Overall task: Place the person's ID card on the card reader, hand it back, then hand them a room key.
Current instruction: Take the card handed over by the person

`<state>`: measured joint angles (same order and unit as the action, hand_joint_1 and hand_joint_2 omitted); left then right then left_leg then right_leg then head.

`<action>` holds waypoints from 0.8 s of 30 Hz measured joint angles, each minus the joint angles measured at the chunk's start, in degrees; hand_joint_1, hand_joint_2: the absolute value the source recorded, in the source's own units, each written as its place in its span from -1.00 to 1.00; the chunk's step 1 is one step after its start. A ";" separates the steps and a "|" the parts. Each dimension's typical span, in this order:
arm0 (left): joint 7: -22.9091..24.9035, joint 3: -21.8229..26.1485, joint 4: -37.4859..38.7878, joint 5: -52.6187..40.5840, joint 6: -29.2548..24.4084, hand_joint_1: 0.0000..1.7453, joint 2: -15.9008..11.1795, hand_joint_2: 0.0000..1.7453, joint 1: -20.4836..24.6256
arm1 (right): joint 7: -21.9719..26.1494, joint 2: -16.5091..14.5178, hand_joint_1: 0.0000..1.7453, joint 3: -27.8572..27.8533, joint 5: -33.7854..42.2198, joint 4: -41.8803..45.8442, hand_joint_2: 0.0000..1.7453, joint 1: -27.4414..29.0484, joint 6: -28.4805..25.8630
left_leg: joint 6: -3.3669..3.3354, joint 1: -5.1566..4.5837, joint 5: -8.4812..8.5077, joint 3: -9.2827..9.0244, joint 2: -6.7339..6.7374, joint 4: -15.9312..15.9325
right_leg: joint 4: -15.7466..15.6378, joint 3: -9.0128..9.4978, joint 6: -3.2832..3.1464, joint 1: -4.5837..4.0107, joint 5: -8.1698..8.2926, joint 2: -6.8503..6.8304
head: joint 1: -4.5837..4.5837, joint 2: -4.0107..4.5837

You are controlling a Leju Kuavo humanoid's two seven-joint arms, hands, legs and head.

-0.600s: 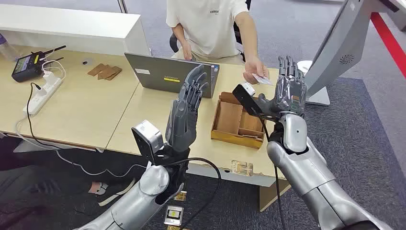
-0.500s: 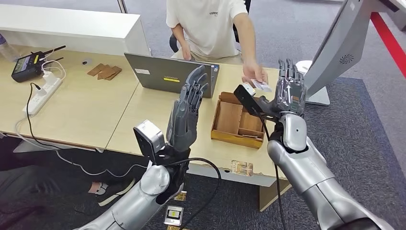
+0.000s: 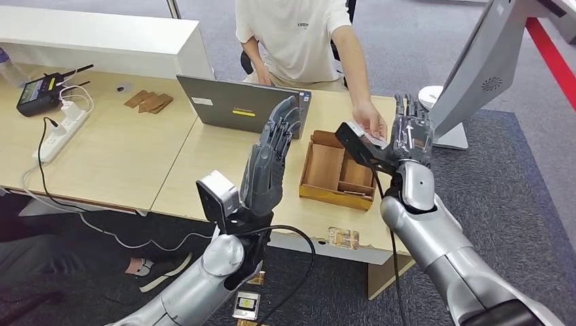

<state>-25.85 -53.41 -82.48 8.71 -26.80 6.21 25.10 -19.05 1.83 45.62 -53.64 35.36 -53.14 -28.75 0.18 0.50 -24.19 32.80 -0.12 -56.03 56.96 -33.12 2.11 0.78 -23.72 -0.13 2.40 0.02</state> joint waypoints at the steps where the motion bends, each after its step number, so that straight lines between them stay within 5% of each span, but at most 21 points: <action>1: -0.06 -0.03 0.12 0.06 0.00 -1.00 0.01 -1.00 0.02 | 0.17 -0.11 1.00 0.04 0.15 -0.22 1.00 -0.02 -0.04 | 0.00 0.00 0.00 0.00 0.00 0.00 | 0.00 0.00 0.00 0.00 0.00 0.00 | 0.00 0.00; 24: -1.28 -1.07 1.97 1.57 -0.66 -1.00 0.31 -1.00 0.84 | 3.04 -1.07 1.00 0.59 4.61 -2.13 1.00 -0.39 -4.10 | 0.00 0.00 0.00 0.00 0.00 -0.01 | 0.00 0.00 0.00 0.00 0.00 0.00 | 0.00 0.00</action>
<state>-27.12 -54.48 -80.51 10.28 -27.45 6.51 25.94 -16.01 0.76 46.21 -49.04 33.24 -53.53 -32.86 0.18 0.50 -24.19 32.80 -0.12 -56.04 56.96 -33.12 2.11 0.78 -23.72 -0.13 2.40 0.02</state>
